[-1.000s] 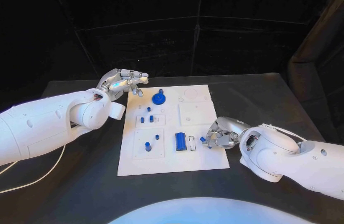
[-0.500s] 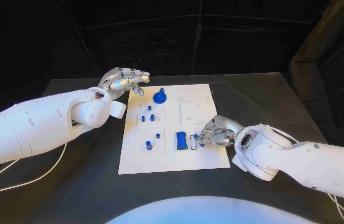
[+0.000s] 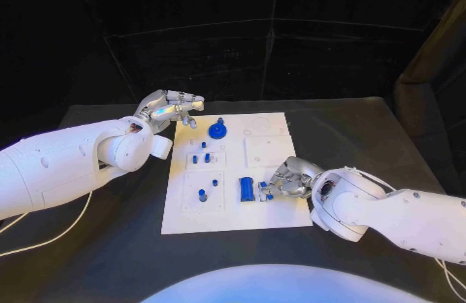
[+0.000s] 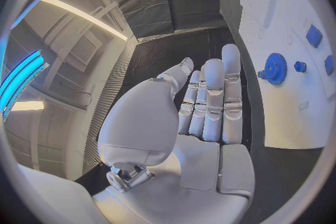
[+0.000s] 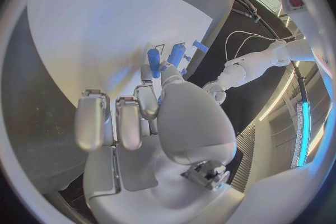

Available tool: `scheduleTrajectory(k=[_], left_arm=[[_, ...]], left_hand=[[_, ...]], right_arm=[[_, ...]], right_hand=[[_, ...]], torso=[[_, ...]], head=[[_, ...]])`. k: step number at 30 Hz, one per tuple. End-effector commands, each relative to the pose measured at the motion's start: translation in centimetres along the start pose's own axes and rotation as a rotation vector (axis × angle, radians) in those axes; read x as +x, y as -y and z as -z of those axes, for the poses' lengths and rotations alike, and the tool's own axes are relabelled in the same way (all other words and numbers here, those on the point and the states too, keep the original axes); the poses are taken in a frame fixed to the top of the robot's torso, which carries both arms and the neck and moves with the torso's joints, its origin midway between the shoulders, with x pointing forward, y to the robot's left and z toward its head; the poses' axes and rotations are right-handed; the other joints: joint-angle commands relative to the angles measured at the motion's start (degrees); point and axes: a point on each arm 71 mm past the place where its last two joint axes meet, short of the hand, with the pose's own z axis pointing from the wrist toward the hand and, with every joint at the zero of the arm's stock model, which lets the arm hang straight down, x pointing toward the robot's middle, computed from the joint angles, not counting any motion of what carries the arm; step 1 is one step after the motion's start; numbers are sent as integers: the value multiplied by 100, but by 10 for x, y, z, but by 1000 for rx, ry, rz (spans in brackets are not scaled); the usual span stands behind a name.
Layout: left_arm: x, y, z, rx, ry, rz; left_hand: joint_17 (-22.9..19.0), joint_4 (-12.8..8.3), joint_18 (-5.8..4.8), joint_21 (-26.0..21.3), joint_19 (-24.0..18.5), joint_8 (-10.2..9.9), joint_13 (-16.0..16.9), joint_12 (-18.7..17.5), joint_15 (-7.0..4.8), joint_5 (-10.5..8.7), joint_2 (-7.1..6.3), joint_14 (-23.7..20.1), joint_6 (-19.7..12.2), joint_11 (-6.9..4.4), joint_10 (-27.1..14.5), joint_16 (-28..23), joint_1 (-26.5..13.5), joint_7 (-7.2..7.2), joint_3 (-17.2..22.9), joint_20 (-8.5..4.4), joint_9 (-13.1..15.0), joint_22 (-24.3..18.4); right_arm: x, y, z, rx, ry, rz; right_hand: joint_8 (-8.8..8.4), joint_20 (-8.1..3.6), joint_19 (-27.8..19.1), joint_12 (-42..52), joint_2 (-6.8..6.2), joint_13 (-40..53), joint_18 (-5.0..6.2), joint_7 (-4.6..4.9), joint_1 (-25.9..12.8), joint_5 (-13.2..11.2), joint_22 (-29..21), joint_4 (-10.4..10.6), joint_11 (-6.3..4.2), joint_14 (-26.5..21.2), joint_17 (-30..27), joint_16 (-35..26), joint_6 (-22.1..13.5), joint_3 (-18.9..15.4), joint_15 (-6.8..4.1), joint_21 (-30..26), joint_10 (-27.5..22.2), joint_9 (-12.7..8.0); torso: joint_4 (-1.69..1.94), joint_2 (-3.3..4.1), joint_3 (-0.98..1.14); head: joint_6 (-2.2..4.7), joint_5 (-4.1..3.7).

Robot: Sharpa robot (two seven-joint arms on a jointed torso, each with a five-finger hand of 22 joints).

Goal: Assemble the parts on the task board

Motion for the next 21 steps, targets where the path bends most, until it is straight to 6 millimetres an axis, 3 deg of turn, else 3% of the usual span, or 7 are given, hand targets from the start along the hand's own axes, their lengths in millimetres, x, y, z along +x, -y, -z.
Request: scheduleTrajectory(k=[1, 16, 21], left_arm=[[2, 1, 0, 3, -15, 8], [3, 1, -1, -6, -24, 11], [3, 1, -1, -7, -26, 12]], left_hand=[[-6, -12, 72, -28, 36, 20, 7, 37, 12, 13, 45, -35, -38, -6, -48, 33, 2, -9, -29, -6, 1, -7], [-12, -20, 72, -33, 37, 24, 8, 51, 11, 12, 50, -40, -39, -6, -58, 39, 8, -8, -32, -7, 1, -11], [-14, -19, 72, -35, 37, 25, 7, 54, 12, 12, 49, -42, -40, -4, -62, 40, 3, -7, -37, -6, 1, -12]], right_arm=[[1, 0, -1, 25, -9, 37], [4, -4, -4, 16, -12, 55], [4, -5, -5, 14, -13, 57]], right_hand=[[21, -9, 38, 11, 6, 7, -54, -5, -72, 14, 4, 47, -66, 403, 360, 29, 46, -4, -42, 17, 118, 0], [18, -21, 40, 9, -8, 19, -56, -11, -259, -31, 11, 181, -71, 405, 372, 33, 85, -31, -49, 19, 140, 17], [51, -23, 49, 39, -52, 58, -61, -25, -637, 267, 38, 460, -78, 407, 386, 38, 159, -230, -53, 30, 174, 58]], torso=[[-7, -6, 4], [-9, -4, 2], [-10, -5, 1]], head=[[-10, 8], [-11, 20], [-16, 19]])
